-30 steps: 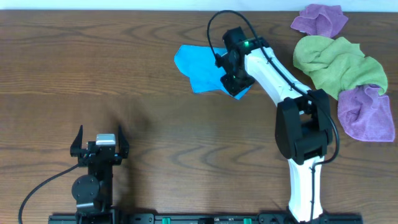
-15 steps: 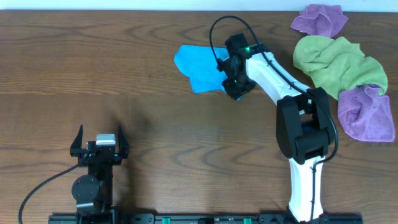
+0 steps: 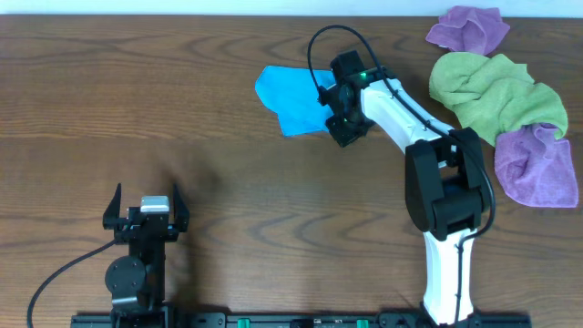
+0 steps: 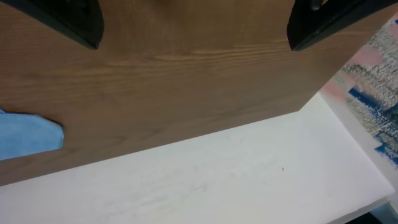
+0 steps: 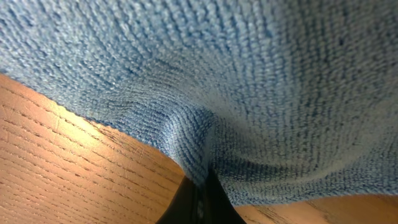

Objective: Fold the cloth

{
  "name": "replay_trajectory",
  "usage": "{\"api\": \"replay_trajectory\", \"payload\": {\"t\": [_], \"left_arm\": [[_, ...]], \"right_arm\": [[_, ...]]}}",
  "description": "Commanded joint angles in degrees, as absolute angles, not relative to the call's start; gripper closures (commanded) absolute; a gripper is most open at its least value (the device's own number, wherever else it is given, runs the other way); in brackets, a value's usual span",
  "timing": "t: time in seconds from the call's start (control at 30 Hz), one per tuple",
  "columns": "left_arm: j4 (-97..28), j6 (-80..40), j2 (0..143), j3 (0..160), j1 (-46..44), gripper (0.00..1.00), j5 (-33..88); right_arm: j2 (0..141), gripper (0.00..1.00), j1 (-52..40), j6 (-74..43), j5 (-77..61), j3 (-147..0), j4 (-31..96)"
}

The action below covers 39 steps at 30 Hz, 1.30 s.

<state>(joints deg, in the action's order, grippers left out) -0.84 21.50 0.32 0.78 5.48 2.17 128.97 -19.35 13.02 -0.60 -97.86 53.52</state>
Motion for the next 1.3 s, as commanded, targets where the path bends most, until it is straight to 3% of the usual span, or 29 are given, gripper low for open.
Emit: {"api": "replay_trajectory", "payload": {"t": [0.0,0.53,0.83,1.27], "left_arm": [[-4.27,22.28,0.3,0.27,5.65,0.05,1.91],[-4.27,22.28,0.3,0.27,5.65,0.05,1.91],[-4.27,22.28,0.3,0.27,5.65,0.05,1.91],[-4.27,22.28,0.3,0.27,5.65,0.05,1.91]], "right_arm": [[128.49,0.99,-19.86,11.6,-3.88,-99.57,55.68],[126.1,0.99,-33.21,11.6,-5.45,-139.57,75.53],[125.8,0.99,-34.22,10.09,-10.83,-159.85,82.74],[118.91,0.99,-37.15,9.89,-16.62,-163.68,84.03]]}}
